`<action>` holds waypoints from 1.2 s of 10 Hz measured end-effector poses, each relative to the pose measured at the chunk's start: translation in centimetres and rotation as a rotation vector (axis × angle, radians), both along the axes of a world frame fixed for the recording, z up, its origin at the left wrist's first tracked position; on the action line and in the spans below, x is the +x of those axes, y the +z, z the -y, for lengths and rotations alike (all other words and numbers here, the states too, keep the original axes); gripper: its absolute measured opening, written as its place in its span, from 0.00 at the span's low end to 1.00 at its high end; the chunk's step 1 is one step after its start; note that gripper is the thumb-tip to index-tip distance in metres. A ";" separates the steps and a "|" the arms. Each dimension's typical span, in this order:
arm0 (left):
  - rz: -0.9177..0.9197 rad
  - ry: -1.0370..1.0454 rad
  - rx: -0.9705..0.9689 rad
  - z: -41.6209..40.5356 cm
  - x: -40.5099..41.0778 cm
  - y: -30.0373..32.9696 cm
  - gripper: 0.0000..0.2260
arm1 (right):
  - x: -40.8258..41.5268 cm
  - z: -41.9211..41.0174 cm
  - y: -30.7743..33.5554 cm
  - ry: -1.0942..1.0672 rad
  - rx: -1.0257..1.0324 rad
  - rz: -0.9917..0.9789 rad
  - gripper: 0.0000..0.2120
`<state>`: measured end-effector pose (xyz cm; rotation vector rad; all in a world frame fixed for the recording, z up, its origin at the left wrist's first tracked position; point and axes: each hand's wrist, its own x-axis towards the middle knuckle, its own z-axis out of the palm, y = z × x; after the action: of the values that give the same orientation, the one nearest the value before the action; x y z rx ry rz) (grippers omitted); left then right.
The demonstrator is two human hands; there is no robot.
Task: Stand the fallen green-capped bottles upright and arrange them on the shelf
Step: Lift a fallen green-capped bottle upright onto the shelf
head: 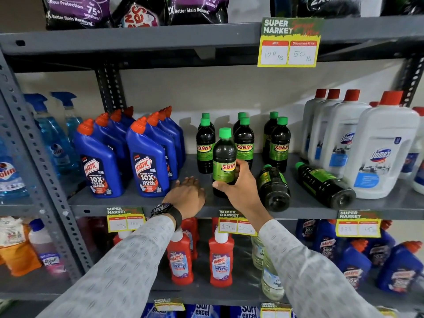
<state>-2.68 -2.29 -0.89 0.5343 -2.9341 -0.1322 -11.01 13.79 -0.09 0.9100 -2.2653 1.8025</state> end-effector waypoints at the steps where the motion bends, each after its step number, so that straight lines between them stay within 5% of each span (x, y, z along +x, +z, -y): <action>1: 0.003 0.002 0.004 -0.1 -0.1 0.1 0.27 | 0.0 0.2 -0.2 -0.004 0.001 -0.004 0.39; 6: 0.020 0.000 -0.021 -0.1 0.0 0.1 0.27 | 0.4 0.3 -0.3 -0.070 0.069 -0.044 0.39; 7: 0.024 0.003 -0.002 0.0 -0.2 0.0 0.27 | 1.3 -0.2 0.1 -0.062 0.067 -0.042 0.45; 8: 0.047 0.011 -0.034 0.4 -0.4 -0.3 0.29 | 2.7 -1.5 2.0 -0.126 0.021 -0.188 0.44; 9: 0.046 0.020 -0.034 0.3 -0.3 -0.4 0.28 | 2.0 -3.4 5.7 -0.245 0.122 -0.363 0.32; 10: 0.007 0.030 -0.007 0.1 -0.1 -0.2 0.26 | 0.1 -6.2 9.1 -0.281 0.428 -0.318 0.16; 12: 0.023 0.042 0.023 0.0 -0.3 -0.1 0.26 | -3.1 -10.6 8.7 -0.225 0.764 0.207 0.30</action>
<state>-3.02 -2.33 -1.01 0.6041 -2.9452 -0.1564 -14.15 24.42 8.62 0.5042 -3.1026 0.9585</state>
